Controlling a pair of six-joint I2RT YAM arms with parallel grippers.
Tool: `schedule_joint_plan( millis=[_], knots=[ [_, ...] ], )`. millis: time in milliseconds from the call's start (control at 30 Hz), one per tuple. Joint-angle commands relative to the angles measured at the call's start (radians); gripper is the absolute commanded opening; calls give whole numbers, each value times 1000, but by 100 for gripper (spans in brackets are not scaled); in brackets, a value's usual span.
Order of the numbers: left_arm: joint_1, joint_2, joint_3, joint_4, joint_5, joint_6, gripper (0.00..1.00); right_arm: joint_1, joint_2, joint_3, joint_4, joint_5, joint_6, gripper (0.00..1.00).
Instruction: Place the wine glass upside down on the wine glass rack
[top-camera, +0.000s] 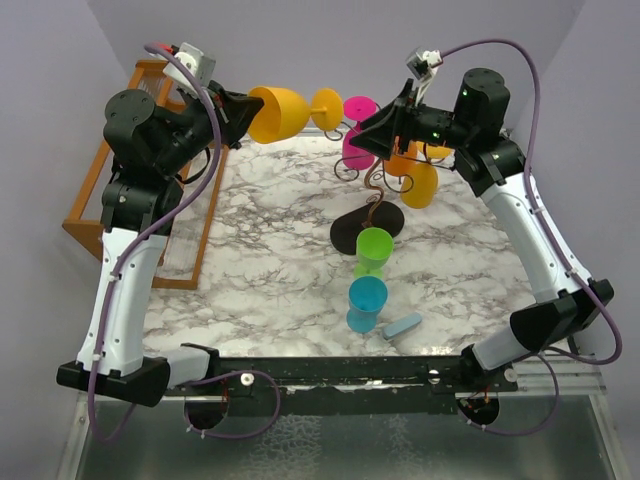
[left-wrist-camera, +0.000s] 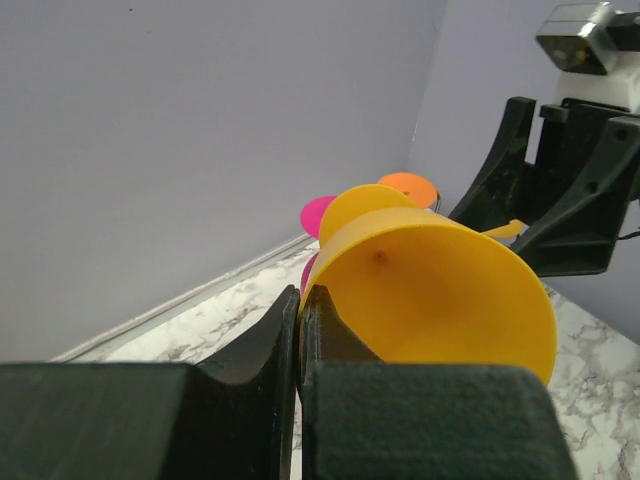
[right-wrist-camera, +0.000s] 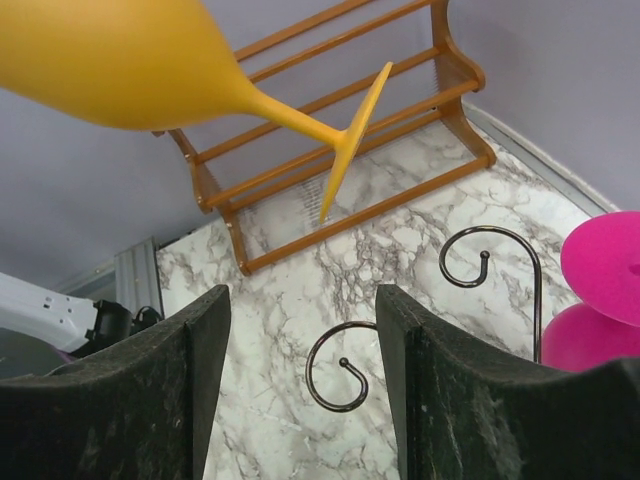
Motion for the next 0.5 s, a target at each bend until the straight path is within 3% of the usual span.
schedule_joint_plan(
  millis=[0,467],
  knots=[
    [5,-3,-26,88,85,-42,0,18,31,40,38,50,55,58],
    [5,9,-61,136,153,-75,0,24,68,67,47,36,120,47]
  ],
)
